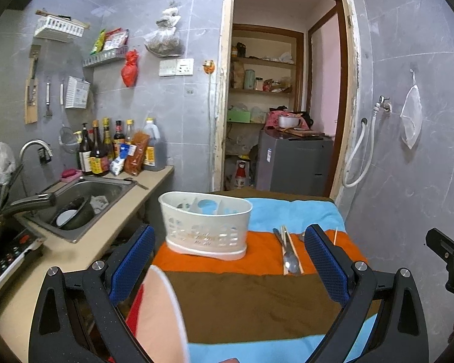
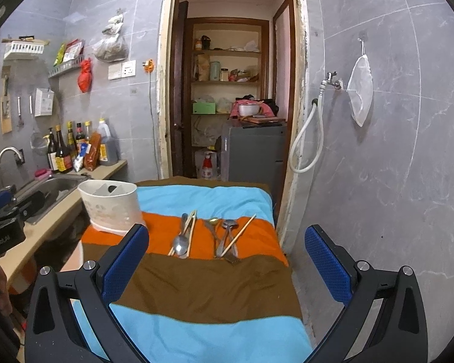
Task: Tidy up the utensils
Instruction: 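Move both tools down toward the row of utensils on the cloth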
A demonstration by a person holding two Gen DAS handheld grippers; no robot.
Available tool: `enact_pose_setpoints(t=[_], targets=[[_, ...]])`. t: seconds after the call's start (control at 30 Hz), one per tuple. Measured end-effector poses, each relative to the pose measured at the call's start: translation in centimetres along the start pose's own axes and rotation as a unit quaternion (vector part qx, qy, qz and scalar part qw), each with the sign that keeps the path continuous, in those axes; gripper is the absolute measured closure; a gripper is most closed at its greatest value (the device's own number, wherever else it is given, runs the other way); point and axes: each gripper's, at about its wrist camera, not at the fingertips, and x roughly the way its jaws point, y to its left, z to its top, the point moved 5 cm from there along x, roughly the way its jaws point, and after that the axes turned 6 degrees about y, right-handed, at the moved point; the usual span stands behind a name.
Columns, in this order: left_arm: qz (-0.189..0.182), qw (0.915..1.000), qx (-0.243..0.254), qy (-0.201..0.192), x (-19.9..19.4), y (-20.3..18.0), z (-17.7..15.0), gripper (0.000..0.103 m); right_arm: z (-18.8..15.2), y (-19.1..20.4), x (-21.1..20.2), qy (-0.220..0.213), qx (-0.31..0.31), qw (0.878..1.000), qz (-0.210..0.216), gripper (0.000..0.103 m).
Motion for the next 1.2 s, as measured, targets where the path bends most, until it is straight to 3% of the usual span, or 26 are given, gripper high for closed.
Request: enact_pose_setpoints(t=[0.43,0.93,1.0,1.2], targets=[[-0.021,0.9986,0.025,0.041,12.9,-5.9,1.3,0.006,2.8,-4.5,11.5,-0.004,-0.015,1.000,0.008,0.000],[-0.018,0.9892,0.064,0.130,27.6,-9.6,-1.7,0.008,0.3,-8.8,25.6,0.085,-0.009,0.996,0.024,0.000],[-0.014,0.9865,0.068,0.148,29.0,-9.7,-2.3,0.011,-0.2,-8.9,27.0,0.102,-0.005,0.994,0.026,0.000],[-0.011,0.9749,0.087,0.204,32.3,-9.9,-4.7,0.037,-1.2,-9.0,29.7,0.133,0.022,0.990,0.042,0.000]])
